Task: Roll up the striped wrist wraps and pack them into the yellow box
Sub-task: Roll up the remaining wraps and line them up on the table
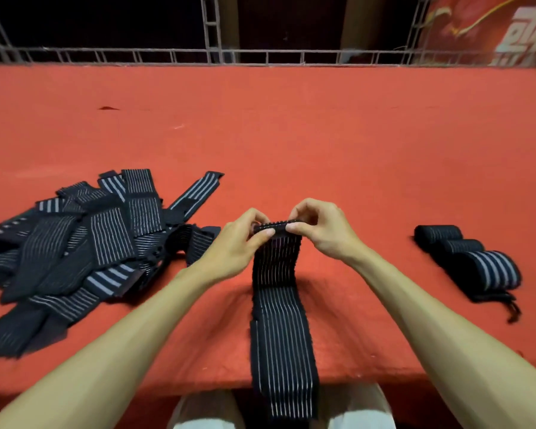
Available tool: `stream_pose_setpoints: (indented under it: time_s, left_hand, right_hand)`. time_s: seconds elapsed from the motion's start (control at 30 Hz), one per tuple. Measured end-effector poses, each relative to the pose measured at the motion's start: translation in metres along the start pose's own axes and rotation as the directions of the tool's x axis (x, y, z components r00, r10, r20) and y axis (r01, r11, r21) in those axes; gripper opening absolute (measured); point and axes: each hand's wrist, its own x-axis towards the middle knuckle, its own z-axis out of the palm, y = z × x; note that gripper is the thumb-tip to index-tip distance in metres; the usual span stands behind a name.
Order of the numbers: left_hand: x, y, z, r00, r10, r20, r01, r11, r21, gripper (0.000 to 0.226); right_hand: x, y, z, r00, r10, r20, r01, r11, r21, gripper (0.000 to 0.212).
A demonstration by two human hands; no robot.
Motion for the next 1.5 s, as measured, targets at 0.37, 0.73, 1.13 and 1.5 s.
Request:
stream_pose_setpoints:
  time_s: [0.37,0.73,1.13,1.5]
  left_hand:
    - [-0.054,0.101,-0.055,0.897,-0.109,0.429,0.366,0.726,-0.582,0.024]
    - [-0.035,0.027,-0.001,0.994,-0.109,0.014,0.108,0.958,-0.266,0.015]
    - [-0.001,-0.071,0.058,0.997,-0.077,-0.03,0.064,0.946,-0.319,0.021]
    - [-0.004,-0.081,0.079,0.992,-0.068,-0.105,0.026,0.932,-0.361,0.011]
  right_hand:
    - [-0.053,-0.091,-0.075,0.83,0.016,0.557,-0.294,0.862,0.413,0.017]
    - [-0.041,-0.025,-0.013,0.916,0.216,0.338,-0.338,0.871,0.358,0.028]
    - [-0.022,0.064,0.074,0.911,0.383,0.149,-0.398,0.728,0.558,0.031]
    - [-0.031,0.08,0.081,0.962,0.273,0.006,-0.219,0.757,0.616,0.009]
